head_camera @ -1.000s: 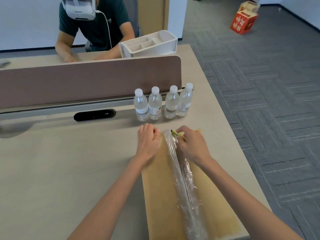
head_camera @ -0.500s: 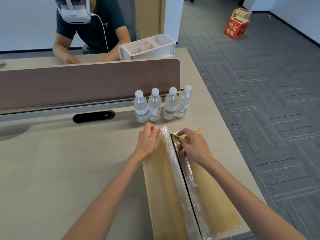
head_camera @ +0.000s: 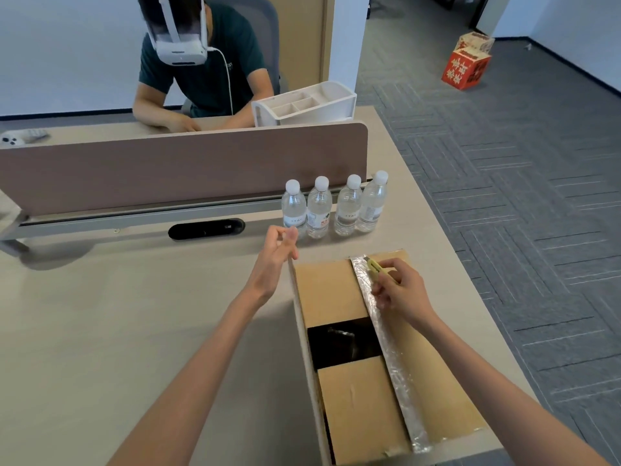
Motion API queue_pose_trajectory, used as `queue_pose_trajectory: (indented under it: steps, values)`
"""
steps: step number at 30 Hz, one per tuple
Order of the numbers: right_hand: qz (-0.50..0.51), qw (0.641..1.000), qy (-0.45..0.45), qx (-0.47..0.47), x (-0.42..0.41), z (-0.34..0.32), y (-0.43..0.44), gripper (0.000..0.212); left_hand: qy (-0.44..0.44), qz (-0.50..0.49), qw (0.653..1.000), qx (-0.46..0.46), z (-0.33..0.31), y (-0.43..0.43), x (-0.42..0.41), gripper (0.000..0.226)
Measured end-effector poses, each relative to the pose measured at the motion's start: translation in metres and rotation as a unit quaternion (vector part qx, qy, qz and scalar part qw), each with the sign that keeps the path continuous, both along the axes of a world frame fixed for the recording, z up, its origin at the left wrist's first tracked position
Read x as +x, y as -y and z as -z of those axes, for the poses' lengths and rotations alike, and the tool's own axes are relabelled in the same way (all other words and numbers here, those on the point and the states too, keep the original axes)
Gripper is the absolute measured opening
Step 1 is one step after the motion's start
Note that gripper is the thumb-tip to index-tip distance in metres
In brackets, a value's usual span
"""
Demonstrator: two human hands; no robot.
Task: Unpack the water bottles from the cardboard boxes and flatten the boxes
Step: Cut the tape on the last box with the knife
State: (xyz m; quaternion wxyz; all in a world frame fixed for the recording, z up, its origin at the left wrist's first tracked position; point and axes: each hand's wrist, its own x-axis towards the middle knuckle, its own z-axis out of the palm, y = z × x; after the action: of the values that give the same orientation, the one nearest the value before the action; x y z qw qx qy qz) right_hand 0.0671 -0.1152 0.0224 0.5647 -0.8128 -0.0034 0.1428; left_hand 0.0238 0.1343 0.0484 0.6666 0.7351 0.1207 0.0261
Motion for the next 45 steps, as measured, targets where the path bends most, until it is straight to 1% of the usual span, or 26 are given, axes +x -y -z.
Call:
queue_pose_trajectory:
  steps: [2, 3, 5, 6, 8, 10, 12, 14, 16, 18, 20, 24, 26, 28, 31, 34, 37, 39, 43, 45]
  values:
    - [0.013, 1.0, -0.003, 0.003, -0.003, 0.002, -0.001, 0.007, -0.014, 0.009, 1.0, 0.0, -0.002, -0.014, -0.009, 0.043]
    - [0.02, 1.0, -0.002, -0.001, -0.004, 0.003, -0.002, 0.007, -0.022, 0.01, 1.0, 0.004, -0.001, -0.023, -0.014, 0.04]
    - [0.032, 0.999, 0.007, -0.012, -0.006, 0.004, -0.002, 0.005, -0.031, -0.005, 0.999, 0.01, 0.005, -0.041, -0.022, 0.042]
    - [0.038, 0.999, 0.011, -0.015, -0.007, 0.003, -0.003, 0.005, -0.036, -0.022, 0.999, 0.023, 0.009, -0.048, -0.026, 0.042]
    - [0.047, 0.999, 0.011, -0.015, -0.01, 0.001, -0.002, 0.01, -0.043, -0.061, 0.995, 0.071, 0.023, -0.061, -0.037, 0.034]
    - [0.052, 0.998, 0.009, -0.014, -0.014, -0.001, -0.002, 0.014, -0.066, -0.082, 0.988, 0.11, 0.043, -0.069, -0.048, 0.03]
    - [0.058, 0.998, 0.011, -0.016, -0.018, -0.001, -0.002, 0.017, -0.102, -0.079, 0.985, 0.119, 0.062, -0.069, -0.059, 0.039]
    - [0.062, 0.998, 0.015, -0.022, -0.02, 0.0, -0.003, 0.016, -0.125, -0.07, 0.979, 0.143, 0.076, -0.065, -0.065, 0.05]
    - [0.068, 0.997, 0.013, -0.021, -0.02, 0.002, -0.002, 0.017, -0.131, -0.053, 0.97, 0.199, 0.088, -0.059, -0.065, 0.054]
    - [0.075, 0.997, 0.005, -0.006, -0.018, 0.003, -0.002, 0.019, -0.134, -0.019, 0.953, 0.272, 0.095, -0.047, -0.062, 0.053]
    - [0.085, 0.996, -0.005, 0.012, -0.016, 0.005, 0.0, 0.021, -0.164, 0.006, 0.936, 0.311, 0.096, -0.031, -0.057, 0.053]
    - [0.093, 0.995, 0.017, 0.02, -0.01, 0.008, 0.009, 0.023, -0.207, 0.007, 0.937, 0.281, 0.082, 0.016, -0.048, 0.068]
    - [0.098, 0.995, 0.028, 0.021, -0.006, 0.009, 0.017, 0.024, -0.217, 0.002, 0.938, 0.271, 0.075, 0.038, -0.045, 0.077]
    - [0.104, 0.994, 0.037, 0.019, -0.001, 0.012, 0.029, 0.022, -0.216, -0.017, 0.937, 0.274, 0.07, 0.056, -0.039, 0.081]
    - [0.107, 0.992, 0.061, -0.026, 0.009, 0.015, 0.052, 0.024, -0.21, -0.06, 0.925, 0.311, 0.068, 0.077, -0.031, 0.08]
    - [0.12, 0.986, 0.08, -0.086, 0.02, 0.022, 0.075, 0.011, -0.198, -0.102, 0.912, 0.344, 0.075, 0.082, -0.031, 0.075]
    - [0.116, 0.972, 0.094, -0.183, 0.032, 0.04, 0.096, 0.021, -0.186, -0.122, 0.902, 0.369, 0.08, 0.081, -0.033, 0.072]
    - [0.08, 0.965, 0.099, -0.23, 0.035, 0.059, 0.11, 0.021, -0.183, -0.124, 0.892, 0.394, 0.079, 0.081, -0.034, 0.07]
    - [0.016, 0.971, 0.096, -0.219, 0.038, 0.096, 0.136, 0.018, -0.177, -0.137, 0.892, 0.393, 0.08, 0.082, -0.034, 0.068]
    - [-0.012, 0.963, 0.096, -0.251, 0.038, 0.113, 0.146, 0.017, -0.169, -0.141, 0.897, 0.384, 0.085, 0.079, -0.034, 0.066]
